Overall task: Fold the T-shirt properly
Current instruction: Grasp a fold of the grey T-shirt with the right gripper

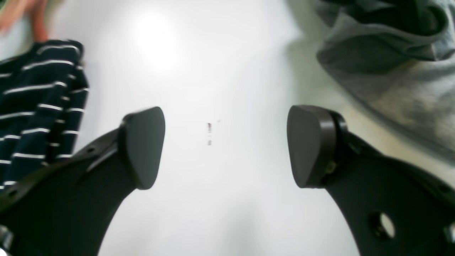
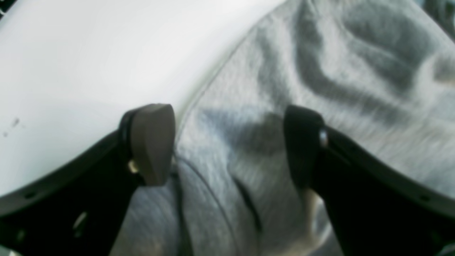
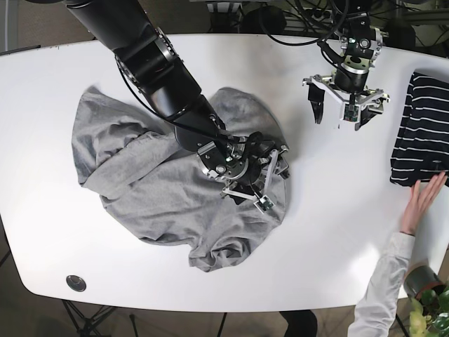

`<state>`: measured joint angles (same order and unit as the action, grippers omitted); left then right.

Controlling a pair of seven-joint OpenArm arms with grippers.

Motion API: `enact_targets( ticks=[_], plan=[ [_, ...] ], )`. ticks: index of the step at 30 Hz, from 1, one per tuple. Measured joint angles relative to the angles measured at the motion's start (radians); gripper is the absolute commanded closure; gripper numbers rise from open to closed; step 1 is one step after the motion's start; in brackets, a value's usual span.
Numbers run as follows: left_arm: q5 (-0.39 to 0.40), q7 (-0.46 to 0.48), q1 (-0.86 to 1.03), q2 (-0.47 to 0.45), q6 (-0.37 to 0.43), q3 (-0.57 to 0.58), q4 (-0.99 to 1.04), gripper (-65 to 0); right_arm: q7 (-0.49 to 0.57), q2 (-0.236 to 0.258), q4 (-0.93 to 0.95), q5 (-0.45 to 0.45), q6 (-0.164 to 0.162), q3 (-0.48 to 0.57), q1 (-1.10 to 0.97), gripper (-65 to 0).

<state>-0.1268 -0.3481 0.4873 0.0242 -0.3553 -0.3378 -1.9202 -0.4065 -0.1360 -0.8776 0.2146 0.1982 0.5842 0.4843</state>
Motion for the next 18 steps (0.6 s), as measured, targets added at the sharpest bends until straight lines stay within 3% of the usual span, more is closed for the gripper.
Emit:
enact_targets(
  ticks=[13,18],
  plan=[
    [0.000,0.001,-0.006,0.000,0.000,0.004,0.043,-50.6,0.014,0.000,-0.005,0.000,-0.008,0.000,-0.041,-44.4],
    [0.000,0.000,-0.005,0.000,0.000,0.005,0.045,-50.6,-0.011,0.006,-0.093,0.000,-0.050,0.000,-0.084,-44.4]
  ],
)
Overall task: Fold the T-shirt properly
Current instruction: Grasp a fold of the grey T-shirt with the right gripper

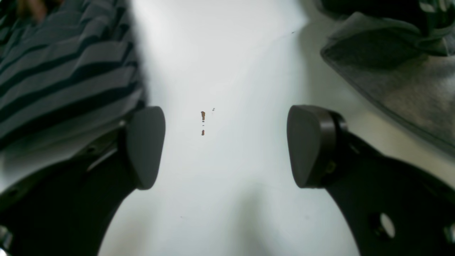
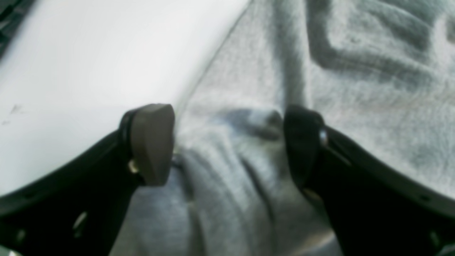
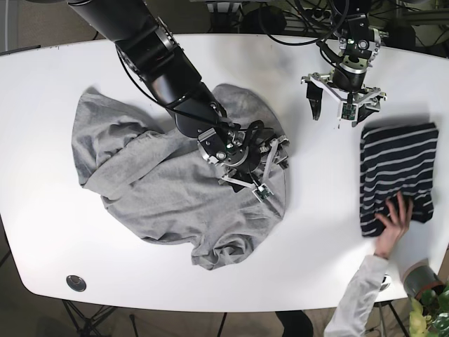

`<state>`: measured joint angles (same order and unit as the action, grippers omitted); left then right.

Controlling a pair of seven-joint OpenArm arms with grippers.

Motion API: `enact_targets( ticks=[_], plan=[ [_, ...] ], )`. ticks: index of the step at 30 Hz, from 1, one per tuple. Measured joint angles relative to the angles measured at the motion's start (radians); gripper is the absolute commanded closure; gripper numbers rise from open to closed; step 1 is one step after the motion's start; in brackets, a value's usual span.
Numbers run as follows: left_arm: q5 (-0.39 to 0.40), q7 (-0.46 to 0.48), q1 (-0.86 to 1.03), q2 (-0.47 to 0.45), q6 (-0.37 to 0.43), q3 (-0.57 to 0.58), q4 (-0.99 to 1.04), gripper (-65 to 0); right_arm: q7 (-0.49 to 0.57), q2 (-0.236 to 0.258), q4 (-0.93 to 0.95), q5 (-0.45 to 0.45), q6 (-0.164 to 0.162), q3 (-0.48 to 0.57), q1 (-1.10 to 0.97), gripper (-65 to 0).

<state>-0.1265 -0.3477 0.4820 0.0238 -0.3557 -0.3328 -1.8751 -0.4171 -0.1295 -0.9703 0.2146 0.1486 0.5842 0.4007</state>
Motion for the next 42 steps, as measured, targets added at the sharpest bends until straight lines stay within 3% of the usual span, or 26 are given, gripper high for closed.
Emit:
enact_targets(
  ticks=[9,15,21,26,31,42],
  plan=[
    [0.000,0.000,0.000,0.000,0.000,0.000,0.000,-50.6,-0.031,-0.003,-0.103,-0.006,-0.018,0.000,-0.004,-44.4],
    [0.000,0.000,-0.001,0.000,0.000,0.000,0.000,-50.6,-0.033,-0.002,-0.102,-0.180,-0.019,0.096,-0.007,-44.4],
    [0.000,0.000,-0.001,0.000,0.000,0.000,0.001,-50.6,-0.032,-0.014,-0.100,-0.176,-0.087,0.118,-0.015,-44.4],
    [0.000,0.001,-0.001,0.000,0.000,0.000,0.003,-50.6,-0.032,-0.006,-0.100,-0.237,-0.131,0.118,-0.006,-44.4],
    [0.000,-0.002,-0.008,-0.006,0.000,0.001,0.037,-50.6,-0.032,-0.009,-0.100,-0.290,-0.126,0.122,-0.010,-44.4],
    [0.000,-0.001,-0.016,-0.026,0.000,0.002,0.041,-50.6,-0.032,-0.007,-0.097,-0.297,-0.124,0.122,-0.043,-44.4]
  ],
)
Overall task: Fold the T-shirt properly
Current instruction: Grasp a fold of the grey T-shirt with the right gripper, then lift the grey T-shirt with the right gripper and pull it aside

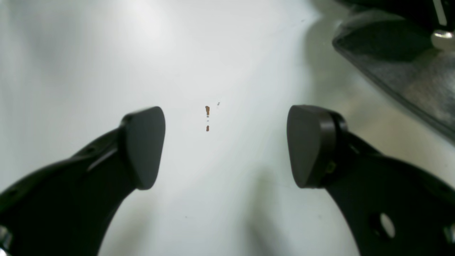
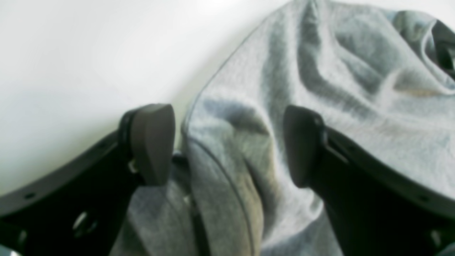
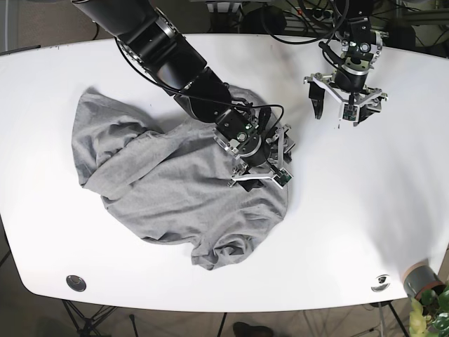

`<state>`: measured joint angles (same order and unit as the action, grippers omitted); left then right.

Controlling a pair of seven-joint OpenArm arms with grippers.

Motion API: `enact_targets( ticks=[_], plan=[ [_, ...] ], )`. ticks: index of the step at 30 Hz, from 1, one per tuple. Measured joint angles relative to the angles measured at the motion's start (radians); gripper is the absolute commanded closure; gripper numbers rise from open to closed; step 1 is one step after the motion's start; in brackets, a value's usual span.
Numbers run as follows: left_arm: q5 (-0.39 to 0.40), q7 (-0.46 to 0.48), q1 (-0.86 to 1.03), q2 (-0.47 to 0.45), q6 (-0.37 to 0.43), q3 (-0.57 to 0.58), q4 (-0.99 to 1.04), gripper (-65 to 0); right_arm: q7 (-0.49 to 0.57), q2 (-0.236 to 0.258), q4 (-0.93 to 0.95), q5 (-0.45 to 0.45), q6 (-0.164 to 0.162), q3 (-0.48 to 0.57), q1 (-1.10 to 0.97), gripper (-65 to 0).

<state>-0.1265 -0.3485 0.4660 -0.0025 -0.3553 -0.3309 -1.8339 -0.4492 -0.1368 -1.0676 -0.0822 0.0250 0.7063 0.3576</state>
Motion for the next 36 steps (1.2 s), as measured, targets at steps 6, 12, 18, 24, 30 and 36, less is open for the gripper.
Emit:
enact_targets(
  ticks=[6,12,18,24,30,36],
  plan=[
    [0.000,0.001,-0.001,0.002,0.000,0.000,0.000,-50.6,0.009,-0.008,0.018,-0.001,0.001,0.000,-0.005,-44.4],
    [0.000,0.001,0.000,0.001,0.000,0.000,0.000,-50.6,0.097,-0.011,0.101,0.000,-0.002,-0.003,0.005,-42.8],
    [0.000,0.001,0.000,-0.001,0.000,0.000,0.000,-50.6,0.105,-0.010,0.107,0.004,-0.001,-0.006,0.003,-30.6],
    [0.000,0.001,0.000,-0.001,0.000,0.000,0.000,-50.6,0.104,-0.010,0.107,-0.001,-0.001,-0.006,0.003,-16.6],
    [0.000,0.001,0.000,-0.002,0.000,0.000,0.000,-50.6,0.074,-0.004,0.045,-0.004,-0.006,-0.009,-0.010,-3.3],
    [0.000,0.000,0.000,-0.002,0.000,-0.002,0.000,-50.6,-0.026,-0.007,-0.093,0.000,0.000,-0.089,-0.022,-3.5]
  ],
)
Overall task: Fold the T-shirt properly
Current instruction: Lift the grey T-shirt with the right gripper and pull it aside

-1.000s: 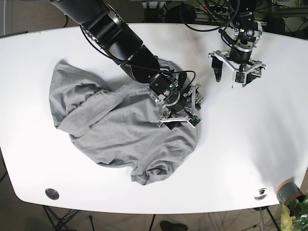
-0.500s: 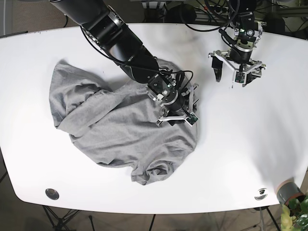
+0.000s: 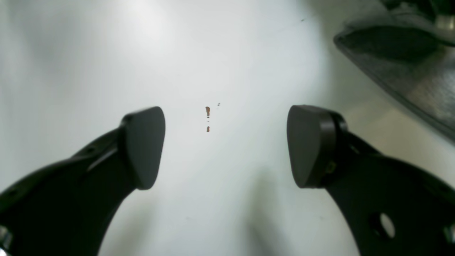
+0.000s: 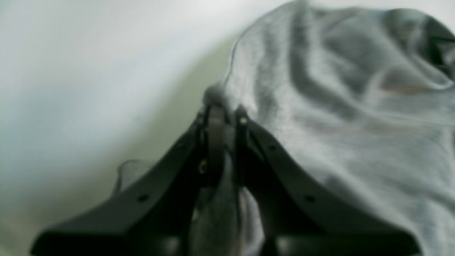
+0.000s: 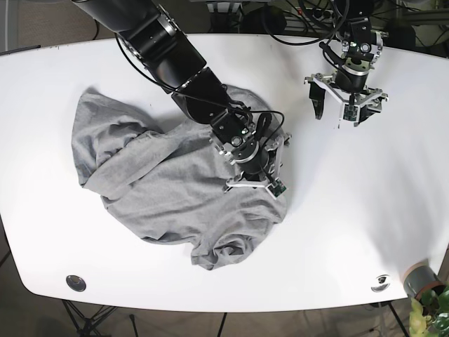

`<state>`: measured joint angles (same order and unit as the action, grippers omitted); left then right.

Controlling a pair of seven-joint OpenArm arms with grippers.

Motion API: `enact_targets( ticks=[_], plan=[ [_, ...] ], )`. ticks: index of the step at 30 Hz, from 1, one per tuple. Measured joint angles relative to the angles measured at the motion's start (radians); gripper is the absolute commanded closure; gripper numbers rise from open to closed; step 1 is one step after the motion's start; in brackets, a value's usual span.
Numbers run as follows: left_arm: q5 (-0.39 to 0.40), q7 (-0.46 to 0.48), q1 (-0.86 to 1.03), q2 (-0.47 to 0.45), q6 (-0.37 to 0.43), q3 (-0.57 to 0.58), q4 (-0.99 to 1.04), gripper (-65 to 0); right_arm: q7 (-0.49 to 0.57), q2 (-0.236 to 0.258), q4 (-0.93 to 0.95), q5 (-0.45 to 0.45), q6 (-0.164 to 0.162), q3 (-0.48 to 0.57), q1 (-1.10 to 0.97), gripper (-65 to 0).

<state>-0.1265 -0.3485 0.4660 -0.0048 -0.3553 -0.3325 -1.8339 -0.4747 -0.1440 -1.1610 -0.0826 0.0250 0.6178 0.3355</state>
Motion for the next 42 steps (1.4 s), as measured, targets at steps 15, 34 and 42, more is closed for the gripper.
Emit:
enact_targets(
  ticks=[15,34,42],
  plan=[
    [0.003,0.002,0.002,0.008,0.000,0.002,-0.044,-50.6,-0.136,0.111,-0.403,0.000,0.122,-0.349,0.091,-3.5],
    [0.004,0.001,-0.001,0.032,0.003,0.097,-0.086,-50.6,-0.347,0.233,-0.487,-0.008,0.317,-0.479,0.632,-3.5],
    [0.004,0.003,-0.041,0.031,0.006,0.161,-0.091,-50.6,-0.399,0.235,-0.441,-0.005,0.314,-0.477,0.894,-3.5]
  ],
)
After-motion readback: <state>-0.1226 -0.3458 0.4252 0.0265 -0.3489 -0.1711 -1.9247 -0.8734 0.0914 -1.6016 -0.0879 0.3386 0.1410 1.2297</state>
